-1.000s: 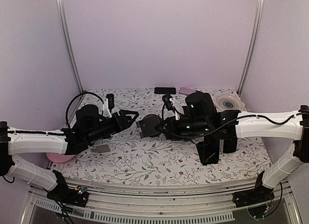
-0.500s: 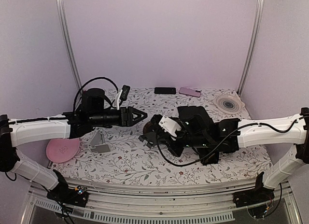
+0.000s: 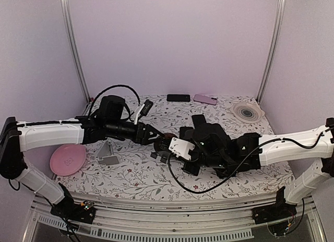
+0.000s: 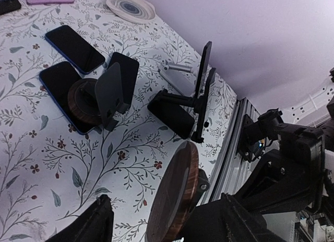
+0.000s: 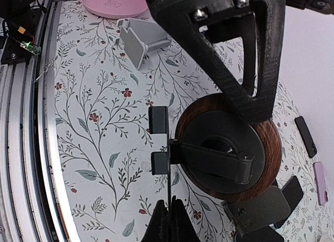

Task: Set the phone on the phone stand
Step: Pass from the right arm to the left

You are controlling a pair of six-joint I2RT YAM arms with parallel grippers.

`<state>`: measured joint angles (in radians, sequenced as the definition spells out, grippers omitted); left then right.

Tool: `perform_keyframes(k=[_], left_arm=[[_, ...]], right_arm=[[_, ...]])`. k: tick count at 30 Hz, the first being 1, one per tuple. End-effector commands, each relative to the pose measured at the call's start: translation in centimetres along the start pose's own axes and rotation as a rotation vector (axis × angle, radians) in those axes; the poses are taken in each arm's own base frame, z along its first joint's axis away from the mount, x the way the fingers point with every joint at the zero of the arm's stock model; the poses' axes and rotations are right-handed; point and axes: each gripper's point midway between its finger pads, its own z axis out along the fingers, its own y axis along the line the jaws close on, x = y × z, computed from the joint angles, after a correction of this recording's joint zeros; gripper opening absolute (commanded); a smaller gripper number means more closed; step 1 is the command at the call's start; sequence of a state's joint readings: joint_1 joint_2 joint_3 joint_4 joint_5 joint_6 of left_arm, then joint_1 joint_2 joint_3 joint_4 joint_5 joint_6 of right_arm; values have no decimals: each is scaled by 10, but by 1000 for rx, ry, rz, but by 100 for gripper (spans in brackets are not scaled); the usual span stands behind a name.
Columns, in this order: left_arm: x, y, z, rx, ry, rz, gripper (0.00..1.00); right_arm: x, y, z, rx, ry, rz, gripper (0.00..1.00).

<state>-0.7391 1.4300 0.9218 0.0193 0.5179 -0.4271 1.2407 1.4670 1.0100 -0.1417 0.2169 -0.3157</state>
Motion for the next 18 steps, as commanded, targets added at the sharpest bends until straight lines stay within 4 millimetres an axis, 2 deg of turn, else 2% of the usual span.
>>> perform_keyframes(k=[1, 9, 18], left_arm=[[9, -8, 10, 30, 55, 37, 66], [14, -12, 18, 66, 68, 15, 44], [18, -2, 23, 35, 72, -35, 2]], right_arm=[[-17, -6, -11, 52, -52, -39, 1], [-14, -8, -7, 102, -23, -70, 1], [-16, -15, -9, 156, -24, -78, 1]])
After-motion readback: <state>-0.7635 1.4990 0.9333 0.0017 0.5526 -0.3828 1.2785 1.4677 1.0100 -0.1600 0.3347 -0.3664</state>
